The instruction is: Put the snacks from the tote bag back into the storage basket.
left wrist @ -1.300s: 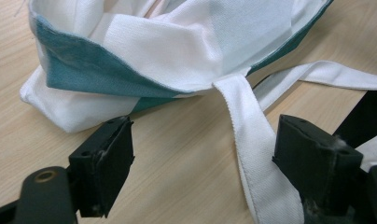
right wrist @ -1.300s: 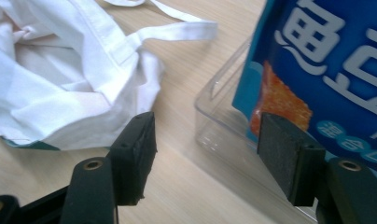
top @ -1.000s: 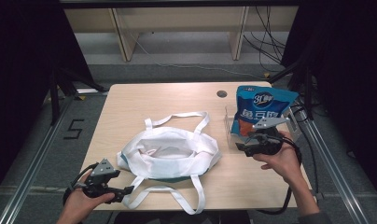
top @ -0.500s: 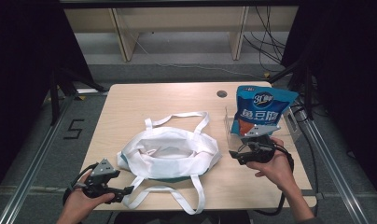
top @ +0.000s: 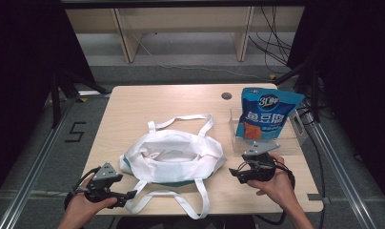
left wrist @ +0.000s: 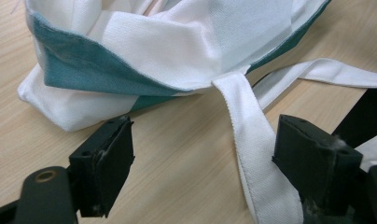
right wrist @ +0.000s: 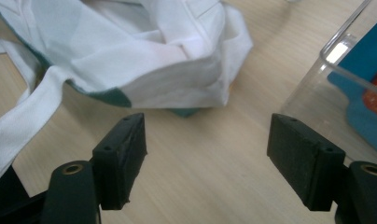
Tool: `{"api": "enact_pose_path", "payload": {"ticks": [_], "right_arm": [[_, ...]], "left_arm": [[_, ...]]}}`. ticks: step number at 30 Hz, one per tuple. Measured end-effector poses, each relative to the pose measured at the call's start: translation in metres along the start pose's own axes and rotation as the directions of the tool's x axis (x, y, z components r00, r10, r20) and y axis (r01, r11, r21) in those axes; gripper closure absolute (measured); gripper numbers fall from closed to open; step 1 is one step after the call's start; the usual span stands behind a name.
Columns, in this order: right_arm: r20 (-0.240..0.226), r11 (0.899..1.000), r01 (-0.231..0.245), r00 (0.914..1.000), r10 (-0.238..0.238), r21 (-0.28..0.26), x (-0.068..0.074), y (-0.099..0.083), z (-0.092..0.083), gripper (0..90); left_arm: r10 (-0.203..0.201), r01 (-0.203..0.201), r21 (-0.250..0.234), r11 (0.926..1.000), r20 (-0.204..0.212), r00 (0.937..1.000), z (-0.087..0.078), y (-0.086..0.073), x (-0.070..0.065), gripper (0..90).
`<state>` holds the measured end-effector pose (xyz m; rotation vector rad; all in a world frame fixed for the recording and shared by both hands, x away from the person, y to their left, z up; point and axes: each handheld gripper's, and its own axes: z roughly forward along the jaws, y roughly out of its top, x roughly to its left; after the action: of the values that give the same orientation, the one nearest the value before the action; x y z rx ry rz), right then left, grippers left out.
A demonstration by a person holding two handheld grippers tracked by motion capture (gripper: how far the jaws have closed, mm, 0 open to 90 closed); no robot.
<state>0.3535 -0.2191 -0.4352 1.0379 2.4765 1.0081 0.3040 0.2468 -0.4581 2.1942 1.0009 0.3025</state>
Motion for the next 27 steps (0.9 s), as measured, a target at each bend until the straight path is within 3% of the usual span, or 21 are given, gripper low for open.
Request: {"api": "enact_pose_path", "payload": {"ticks": [1,3,6,7,11,12,14,15,17,18,20,21,22,24,25,27], "right_arm": [[-0.002,1.0,-0.004,1.0,0.004,-0.014,0.002,-0.002,0.002,28.0],[-0.007,1.0,-0.017,0.9998,0.017,0.018,0.005,-0.003,-0.001,27.2],[0.0,1.0,0.001,1.0,-0.001,-0.008,0.01,-0.008,0.002,27.1],[-0.008,1.0,0.004,1.0,-0.004,0.015,0.01,-0.009,-0.001,27.1],[-0.011,1.0,0.002,0.9999,-0.002,0.024,0.014,-0.014,-0.001,26.5],[0.0,1.0,0.006,1.0,-0.006,0.005,0.015,-0.016,0.0,26.3],[-0.003,0.999,-0.007,1.0,0.007,0.033,0.018,-0.016,-0.003,25.8],[0.006,1.0,0.007,1.0,-0.007,0.014,0.018,-0.018,-0.001,25.6],[-0.003,0.999,0.01,0.9999,-0.01,0.042,0.019,-0.018,-0.003,25.2],[0.01,1.0,0.01,0.9999,-0.01,0.012,0.019,-0.02,0.0,25.1],[-0.006,0.999,-0.003,1.0,0.003,0.051,0.02,-0.019,-0.002,25.0],[-0.007,1.0,0.018,0.9998,-0.018,0.024,0.019,-0.02,0.002,24.9],[-0.011,0.999,0.035,0.9993,-0.035,0.03,0.018,-0.02,0.002,24.9],[0.001,0.999,0.015,0.9999,-0.015,0.046,0.019,-0.02,0.0,24.8],[0.007,1.0,0.009,0.9999,-0.009,0.014,0.02,-0.021,0.003,24.7],[0.0,0.998,0.015,0.9999,-0.015,0.055,0.019,-0.02,0.0,24.5]], "left_arm": [[0.002,-0.002,0.0,1.0,0.0,1.0,0.0,0.0,0.0,19.3],[0.003,-0.003,0.001,1.0,-0.001,1.0,0.0,0.0,0.0,19.3],[0.001,-0.001,0.001,1.0,-0.001,1.0,0.0,0.0,0.0,19.3],[0.001,-0.001,0.001,1.0,-0.001,1.0,0.0,0.0,0.0,19.3],[0.001,-0.001,0.001,1.0,-0.001,1.0,0.0,0.0,0.0,19.3],[-0.001,0.001,0.002,1.0,0.0,1.0,0.001,0.0,0.0,19.3],[-0.012,0.012,-0.001,0.9999,0.008,0.9999,0.001,-0.001,-0.001,19.3],[0.001,-0.001,0.003,1.0,0.007,1.0,0.0,0.0,0.0,19.3],[0.003,-0.003,0.003,1.0,0.007,1.0,0.0,0.0,0.0,19.3],[0.008,-0.009,0.003,1.0,0.007,0.9999,0.0,0.0,0.0,19.3],[0.011,-0.011,0.004,0.9999,0.007,0.9999,0.001,0.0,0.0,19.3],[0.011,-0.011,0.004,0.9999,0.007,0.9999,0.0,0.0,0.0,19.3],[0.01,-0.01,0.002,0.9999,0.002,0.9999,0.0,0.0,0.0,19.3],[0.009,-0.009,0.004,1.0,0.008,0.9999,0.001,0.0,0.0,19.3],[0.008,-0.008,0.003,1.0,0.008,0.9999,0.001,0.0,0.0,19.3],[0.009,-0.009,0.003,1.0,0.008,0.9999,0.0,0.0,0.0,19.3]]}}
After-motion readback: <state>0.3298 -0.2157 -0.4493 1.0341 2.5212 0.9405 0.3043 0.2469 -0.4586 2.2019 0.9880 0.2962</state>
